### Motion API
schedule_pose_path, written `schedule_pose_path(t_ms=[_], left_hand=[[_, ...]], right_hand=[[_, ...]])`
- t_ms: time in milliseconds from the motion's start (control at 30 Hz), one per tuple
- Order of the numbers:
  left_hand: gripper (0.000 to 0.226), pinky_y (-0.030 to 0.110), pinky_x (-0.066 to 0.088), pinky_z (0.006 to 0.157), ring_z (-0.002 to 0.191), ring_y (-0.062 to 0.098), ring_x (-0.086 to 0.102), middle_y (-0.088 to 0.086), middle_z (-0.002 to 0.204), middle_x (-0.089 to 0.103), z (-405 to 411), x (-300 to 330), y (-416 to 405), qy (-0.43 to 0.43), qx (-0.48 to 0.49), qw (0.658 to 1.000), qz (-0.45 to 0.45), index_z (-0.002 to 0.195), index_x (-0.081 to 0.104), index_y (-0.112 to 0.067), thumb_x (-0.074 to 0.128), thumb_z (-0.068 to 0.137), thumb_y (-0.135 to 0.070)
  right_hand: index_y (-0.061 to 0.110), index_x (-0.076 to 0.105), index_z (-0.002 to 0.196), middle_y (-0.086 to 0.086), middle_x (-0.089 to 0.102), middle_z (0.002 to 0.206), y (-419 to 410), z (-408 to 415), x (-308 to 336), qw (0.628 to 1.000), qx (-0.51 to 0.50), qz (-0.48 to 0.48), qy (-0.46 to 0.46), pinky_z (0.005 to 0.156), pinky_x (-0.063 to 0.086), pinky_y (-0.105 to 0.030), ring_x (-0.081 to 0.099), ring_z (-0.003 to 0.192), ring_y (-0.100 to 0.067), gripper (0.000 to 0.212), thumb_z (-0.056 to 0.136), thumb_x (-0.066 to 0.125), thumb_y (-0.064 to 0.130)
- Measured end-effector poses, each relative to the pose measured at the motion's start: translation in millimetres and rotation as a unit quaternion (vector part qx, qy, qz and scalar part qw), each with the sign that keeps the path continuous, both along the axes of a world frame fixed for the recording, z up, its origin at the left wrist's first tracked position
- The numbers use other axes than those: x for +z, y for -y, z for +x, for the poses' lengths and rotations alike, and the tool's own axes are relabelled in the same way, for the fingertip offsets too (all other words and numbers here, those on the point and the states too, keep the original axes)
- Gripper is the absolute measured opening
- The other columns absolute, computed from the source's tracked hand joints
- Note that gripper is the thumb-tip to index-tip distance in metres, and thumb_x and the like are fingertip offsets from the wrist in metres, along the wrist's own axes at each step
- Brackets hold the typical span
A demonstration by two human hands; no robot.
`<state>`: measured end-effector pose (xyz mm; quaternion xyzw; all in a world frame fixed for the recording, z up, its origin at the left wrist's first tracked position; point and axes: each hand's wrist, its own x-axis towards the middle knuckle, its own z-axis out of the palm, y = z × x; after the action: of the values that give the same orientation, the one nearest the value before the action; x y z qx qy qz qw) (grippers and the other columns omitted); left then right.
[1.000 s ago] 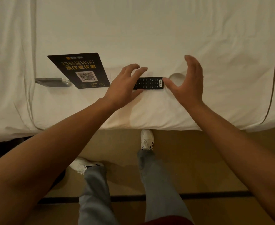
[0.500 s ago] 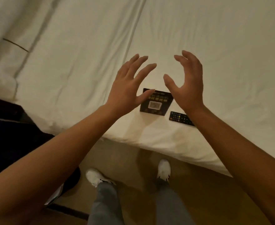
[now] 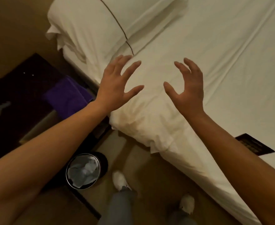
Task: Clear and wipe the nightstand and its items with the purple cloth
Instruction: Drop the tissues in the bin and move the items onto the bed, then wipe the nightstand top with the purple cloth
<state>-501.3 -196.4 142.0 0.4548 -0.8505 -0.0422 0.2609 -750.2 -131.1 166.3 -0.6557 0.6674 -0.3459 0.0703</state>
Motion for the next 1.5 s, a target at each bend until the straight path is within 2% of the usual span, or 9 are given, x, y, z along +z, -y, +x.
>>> schedule_pose_path(t_ms=[167, 333, 633, 867, 1033, 1133, 1267, 1367, 1500], left_hand=[[0.065, 0.049, 0.030, 0.118, 0.147, 0.033, 0.034, 0.012, 0.155, 0.042, 125.9, -0.7, 17.3, 0.009, 0.067, 0.998, 0.001, 0.149, 0.048, -0.022, 0.055, 0.097, -0.061], [0.064, 0.047, 0.026, 0.122, 0.151, 0.029, 0.028, 0.009, 0.159, 0.036, 234.1, -14.1, 15.5, 0.033, 0.176, 0.983, 0.032, 0.152, 0.040, -0.027, 0.048, 0.099, -0.062], [0.064, 0.051, 0.028, 0.120, 0.151, 0.032, 0.027, 0.009, 0.163, 0.029, 354.4, -45.7, -31.6, 0.020, 0.324, 0.940, 0.107, 0.154, 0.035, -0.022, 0.043, 0.101, -0.057], [0.068, 0.051, 0.022, 0.124, 0.155, 0.030, 0.017, 0.010, 0.167, 0.020, 392.8, -107.3, -77.8, 0.000, 0.461, 0.855, 0.237, 0.156, 0.030, -0.021, 0.041, 0.099, -0.058], [0.068, 0.054, 0.023, 0.123, 0.155, 0.033, 0.017, 0.014, 0.166, 0.022, 395.5, -139.3, -102.7, -0.009, 0.517, 0.810, 0.277, 0.156, 0.031, -0.015, 0.047, 0.101, -0.052], [0.068, 0.052, 0.019, 0.125, 0.156, 0.032, 0.014, 0.014, 0.167, 0.019, 394.8, -152.4, -107.9, -0.012, 0.548, 0.782, 0.296, 0.157, 0.028, -0.014, 0.045, 0.102, -0.052], [0.067, 0.052, 0.017, 0.125, 0.156, 0.031, 0.011, 0.014, 0.168, 0.017, 399.7, -162.7, -117.9, -0.002, 0.589, 0.748, 0.306, 0.158, 0.026, -0.013, 0.042, 0.104, -0.049], [0.066, 0.053, 0.017, 0.126, 0.156, 0.031, 0.010, 0.014, 0.168, 0.017, 407.7, -163.9, -127.8, -0.001, 0.619, 0.724, 0.306, 0.158, 0.026, -0.010, 0.042, 0.105, -0.047], [0.065, 0.052, 0.016, 0.126, 0.156, 0.031, 0.011, 0.015, 0.167, 0.018, 424.4, -161.4, -135.2, -0.005, 0.650, 0.699, 0.300, 0.158, 0.027, -0.009, 0.043, 0.105, -0.044]], right_hand=[[0.022, 0.051, 0.146, -0.004, 0.042, 0.157, 45.7, 105.5, -7.2, 0.998, 0.055, 0.020, -0.002, 0.116, 0.037, -0.047, 0.036, 0.146, -0.022, 0.065, 0.091, 0.065, 0.053], [0.028, 0.047, 0.147, -0.002, 0.040, 0.158, 82.0, 198.5, -18.8, 0.993, 0.113, 0.034, -0.004, 0.118, 0.036, -0.044, 0.035, 0.146, -0.020, 0.068, 0.088, 0.064, 0.059], [0.023, 0.044, 0.150, -0.007, 0.038, 0.157, 129.2, 316.4, -49.1, 0.969, 0.231, 0.079, -0.018, 0.116, 0.035, -0.039, 0.036, 0.145, -0.023, 0.073, 0.088, 0.067, 0.055], [0.023, 0.037, 0.156, -0.014, 0.028, 0.165, 148.8, 390.9, -107.3, 0.937, 0.290, 0.179, -0.072, 0.119, 0.033, -0.055, 0.028, 0.151, -0.035, 0.081, 0.089, 0.067, 0.058], [0.031, 0.020, 0.160, -0.012, 0.011, 0.171, 156.3, 416.6, -166.8, 0.896, 0.292, 0.284, -0.177, 0.121, 0.020, -0.065, 0.008, 0.157, -0.038, 0.096, 0.084, 0.058, 0.076], [0.030, 0.018, 0.161, -0.013, 0.009, 0.171, 153.4, 425.6, -199.5, 0.873, 0.300, 0.296, -0.245, 0.121, 0.012, -0.069, 0.003, 0.157, -0.039, 0.101, 0.081, 0.057, 0.079], [0.029, 0.034, 0.155, -0.009, 0.023, 0.169, 160.8, 428.4, -220.8, 0.880, 0.350, 0.210, -0.245, 0.122, 0.009, -0.063, 0.011, 0.158, -0.034, 0.081, 0.086, 0.057, 0.065], [0.027, 0.052, 0.143, -0.006, 0.042, 0.160, 185.6, 429.3, -223.4, 0.874, 0.406, 0.158, -0.214, 0.120, 0.022, -0.058, 0.028, 0.152, -0.031, 0.059, 0.088, 0.064, 0.044], [0.016, 0.063, 0.127, -0.008, 0.065, 0.135, 211.9, 443.5, -210.8, 0.899, 0.400, 0.155, -0.091, 0.113, 0.032, -0.051, 0.052, 0.133, -0.030, 0.039, 0.091, 0.059, 0.029]])
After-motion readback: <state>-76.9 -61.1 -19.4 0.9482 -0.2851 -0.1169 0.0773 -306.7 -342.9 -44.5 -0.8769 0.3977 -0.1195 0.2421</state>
